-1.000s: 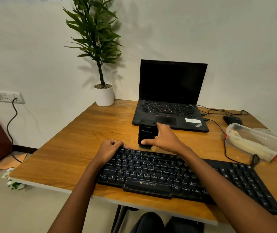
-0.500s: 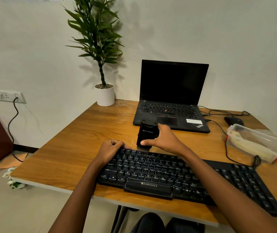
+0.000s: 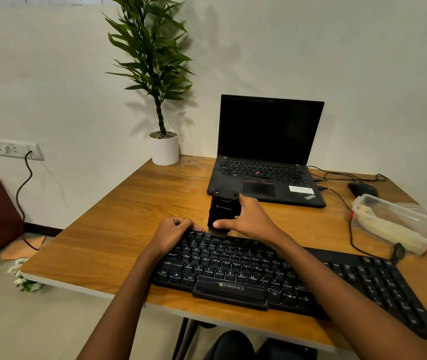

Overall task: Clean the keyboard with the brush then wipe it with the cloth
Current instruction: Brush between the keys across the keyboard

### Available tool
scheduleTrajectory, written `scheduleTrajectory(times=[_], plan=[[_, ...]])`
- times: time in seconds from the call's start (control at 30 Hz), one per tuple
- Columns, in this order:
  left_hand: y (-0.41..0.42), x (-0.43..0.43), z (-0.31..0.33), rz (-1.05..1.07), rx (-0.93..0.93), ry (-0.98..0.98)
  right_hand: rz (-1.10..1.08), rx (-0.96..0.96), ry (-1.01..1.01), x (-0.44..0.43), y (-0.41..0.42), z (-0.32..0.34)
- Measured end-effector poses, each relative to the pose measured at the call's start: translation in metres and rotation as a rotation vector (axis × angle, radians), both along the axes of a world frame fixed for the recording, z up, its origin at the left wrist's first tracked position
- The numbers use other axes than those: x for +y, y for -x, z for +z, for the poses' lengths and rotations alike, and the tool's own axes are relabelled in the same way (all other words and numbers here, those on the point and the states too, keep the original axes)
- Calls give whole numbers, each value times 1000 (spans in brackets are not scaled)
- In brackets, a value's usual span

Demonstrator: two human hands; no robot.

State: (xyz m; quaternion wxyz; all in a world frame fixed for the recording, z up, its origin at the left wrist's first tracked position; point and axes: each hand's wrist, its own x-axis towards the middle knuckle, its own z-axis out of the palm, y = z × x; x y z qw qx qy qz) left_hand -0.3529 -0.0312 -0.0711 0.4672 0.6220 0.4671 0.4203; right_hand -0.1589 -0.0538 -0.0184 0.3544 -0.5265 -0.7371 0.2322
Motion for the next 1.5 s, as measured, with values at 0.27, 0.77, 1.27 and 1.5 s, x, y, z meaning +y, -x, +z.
scheduleTrajectory(times=[0.27,0.77,1.27,1.5], plan=[[0,0,0,-3,-12,3,21,-243,-57,5,2,-4],[0,-1,2,17,4,-7,62,-268,-67,3,9,-1],[0,-2,2,23,15,2,40,-243,-90,4,8,-3],[0,-3,3,19,22,4,6,-7,14,2,3,1]])
